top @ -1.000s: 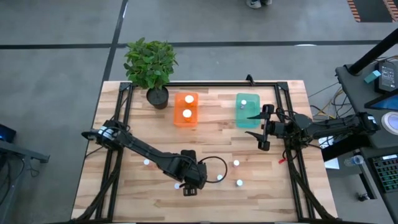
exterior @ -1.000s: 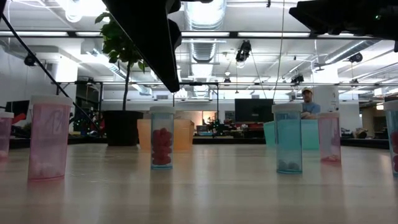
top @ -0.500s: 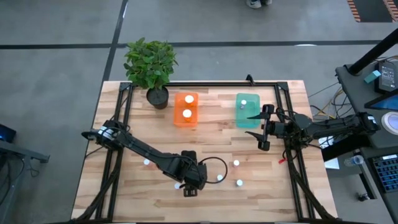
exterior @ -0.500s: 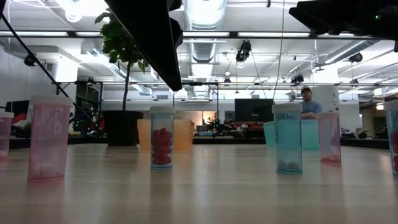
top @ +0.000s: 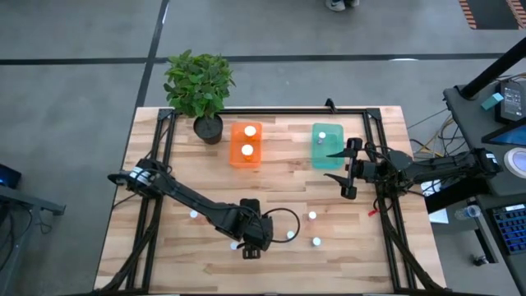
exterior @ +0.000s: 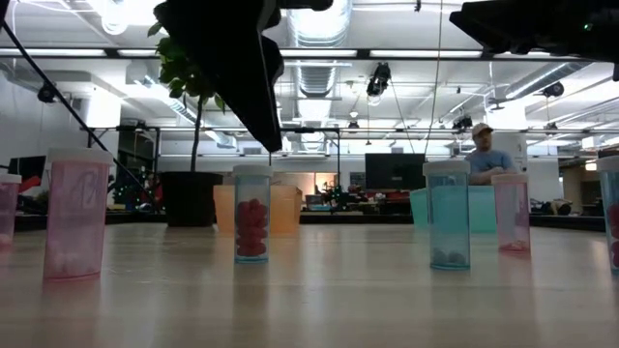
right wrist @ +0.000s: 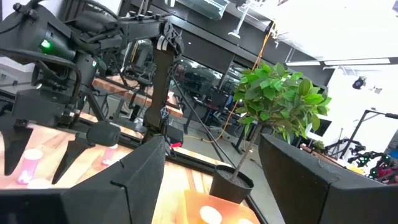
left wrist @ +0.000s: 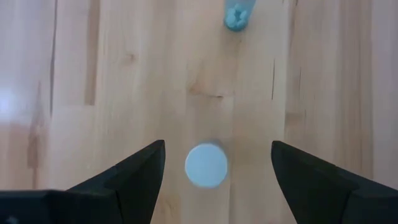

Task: Pick and place medicine bottles into bin by pill shape (circle, oval)
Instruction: Put the left blue capsule bottle into the orange bin

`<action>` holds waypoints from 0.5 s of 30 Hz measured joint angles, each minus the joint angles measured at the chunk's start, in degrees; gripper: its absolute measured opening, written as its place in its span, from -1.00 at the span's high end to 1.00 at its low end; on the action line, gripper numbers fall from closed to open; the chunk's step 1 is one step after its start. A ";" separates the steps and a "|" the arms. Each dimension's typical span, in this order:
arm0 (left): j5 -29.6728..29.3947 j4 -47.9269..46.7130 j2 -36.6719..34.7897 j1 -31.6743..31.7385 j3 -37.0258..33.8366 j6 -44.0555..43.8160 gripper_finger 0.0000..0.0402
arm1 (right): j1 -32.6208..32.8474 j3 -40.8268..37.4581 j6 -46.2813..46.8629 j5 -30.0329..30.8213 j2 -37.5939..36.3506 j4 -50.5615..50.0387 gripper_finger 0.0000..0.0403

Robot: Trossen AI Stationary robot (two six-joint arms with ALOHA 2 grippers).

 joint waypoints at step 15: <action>-1.29 5.25 -0.11 0.04 -5.75 0.02 -0.37 | 0.00 0.00 0.00 0.00 -0.01 0.00 -0.22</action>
